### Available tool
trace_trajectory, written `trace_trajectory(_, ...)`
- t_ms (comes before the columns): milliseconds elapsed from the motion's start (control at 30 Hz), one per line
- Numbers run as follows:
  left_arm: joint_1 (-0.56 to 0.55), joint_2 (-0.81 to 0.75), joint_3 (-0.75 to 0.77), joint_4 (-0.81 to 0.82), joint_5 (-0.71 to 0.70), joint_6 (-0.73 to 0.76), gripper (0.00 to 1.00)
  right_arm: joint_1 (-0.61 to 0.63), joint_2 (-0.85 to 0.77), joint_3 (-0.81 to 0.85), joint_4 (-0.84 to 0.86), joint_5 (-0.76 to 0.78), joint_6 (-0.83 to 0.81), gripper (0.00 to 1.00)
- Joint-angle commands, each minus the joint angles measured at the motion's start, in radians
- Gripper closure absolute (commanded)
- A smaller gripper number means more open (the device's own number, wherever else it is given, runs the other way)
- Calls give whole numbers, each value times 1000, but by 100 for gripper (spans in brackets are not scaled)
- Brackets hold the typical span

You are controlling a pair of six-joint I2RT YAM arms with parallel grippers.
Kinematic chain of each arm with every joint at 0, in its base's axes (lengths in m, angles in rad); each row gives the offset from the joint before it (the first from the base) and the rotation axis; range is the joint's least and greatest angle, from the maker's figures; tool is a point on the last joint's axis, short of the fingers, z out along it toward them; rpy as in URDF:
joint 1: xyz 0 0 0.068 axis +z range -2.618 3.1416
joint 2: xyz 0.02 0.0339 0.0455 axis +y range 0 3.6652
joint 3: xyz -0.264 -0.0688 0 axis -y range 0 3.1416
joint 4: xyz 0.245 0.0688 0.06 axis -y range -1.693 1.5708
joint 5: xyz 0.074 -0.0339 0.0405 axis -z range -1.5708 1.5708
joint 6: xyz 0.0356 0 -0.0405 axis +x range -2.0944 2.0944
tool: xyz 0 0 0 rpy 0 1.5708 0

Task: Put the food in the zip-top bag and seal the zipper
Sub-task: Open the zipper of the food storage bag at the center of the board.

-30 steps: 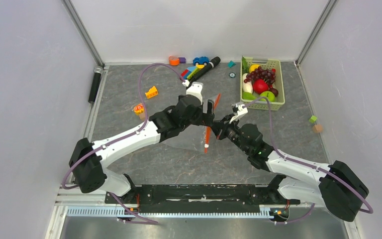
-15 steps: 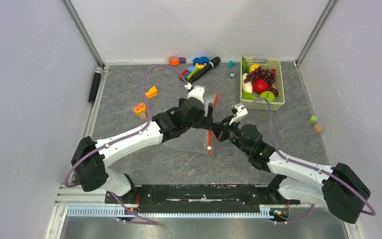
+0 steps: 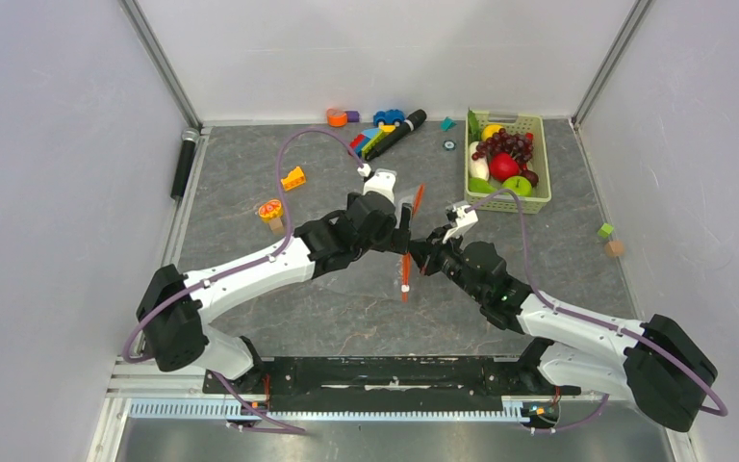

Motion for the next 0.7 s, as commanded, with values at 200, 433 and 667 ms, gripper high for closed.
trace_trajectory(200, 0, 49, 15, -44, -105, -30, 17, 13, -62, -4, 21, 86, -1, 100)
trace_trajectory(433, 0, 46, 7, -48, -105, -38, 18, 18, -64, 2, -10, 140, 1, 100)
trace_trajectory(667, 1, 32, -8, -36, -47, -43, 17, 21, -51, 8, -25, 162, 3, 100)
